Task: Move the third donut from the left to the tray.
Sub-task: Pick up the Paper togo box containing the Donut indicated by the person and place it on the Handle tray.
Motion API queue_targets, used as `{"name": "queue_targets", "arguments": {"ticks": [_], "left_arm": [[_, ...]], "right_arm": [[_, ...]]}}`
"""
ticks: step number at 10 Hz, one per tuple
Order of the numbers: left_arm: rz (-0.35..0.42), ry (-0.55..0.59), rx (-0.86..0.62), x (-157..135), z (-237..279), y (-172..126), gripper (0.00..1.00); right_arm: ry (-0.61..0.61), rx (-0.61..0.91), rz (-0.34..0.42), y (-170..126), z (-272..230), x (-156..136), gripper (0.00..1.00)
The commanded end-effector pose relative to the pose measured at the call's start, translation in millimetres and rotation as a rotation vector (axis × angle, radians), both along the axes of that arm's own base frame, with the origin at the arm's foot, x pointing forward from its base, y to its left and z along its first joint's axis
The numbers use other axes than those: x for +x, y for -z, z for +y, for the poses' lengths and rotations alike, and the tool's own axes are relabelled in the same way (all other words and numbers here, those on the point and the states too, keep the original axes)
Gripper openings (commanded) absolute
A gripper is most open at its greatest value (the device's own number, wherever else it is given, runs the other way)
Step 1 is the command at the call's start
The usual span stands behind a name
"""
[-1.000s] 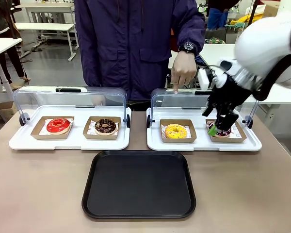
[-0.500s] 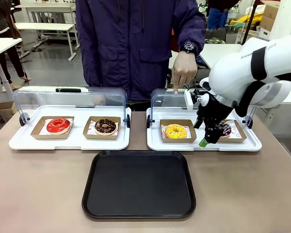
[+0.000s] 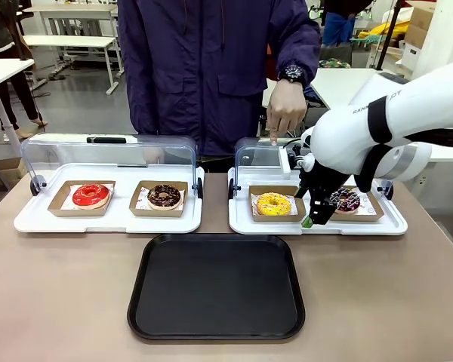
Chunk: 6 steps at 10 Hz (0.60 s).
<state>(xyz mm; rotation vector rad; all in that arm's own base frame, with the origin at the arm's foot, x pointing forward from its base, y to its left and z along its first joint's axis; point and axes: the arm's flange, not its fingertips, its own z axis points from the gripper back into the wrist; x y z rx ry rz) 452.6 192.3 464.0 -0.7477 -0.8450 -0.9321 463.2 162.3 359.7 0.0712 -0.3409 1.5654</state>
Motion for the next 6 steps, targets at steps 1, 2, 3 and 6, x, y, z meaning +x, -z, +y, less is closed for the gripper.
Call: {"name": "queue_targets", "arguments": {"ticks": [1, 2, 3, 6], "left_arm": [[-0.011, 0.010, -0.006, 0, 1, -3, 1.00], [-0.011, 0.010, -0.006, 0, 1, -3, 1.00], [-0.011, 0.010, -0.006, 0, 1, -3, 1.00], [-0.011, 0.010, -0.006, 0, 1, -3, 1.00]], "right_arm": [[0.003, -0.038, -0.080, 12, 6, 5, 1.00], [0.006, -0.049, -0.094, 16, 8, 7, 1.00], [0.007, -0.056, -0.110, 20, 8, 10, 1.00], [0.011, -0.064, -0.152, 31, 7, 18, 1.00]]}}
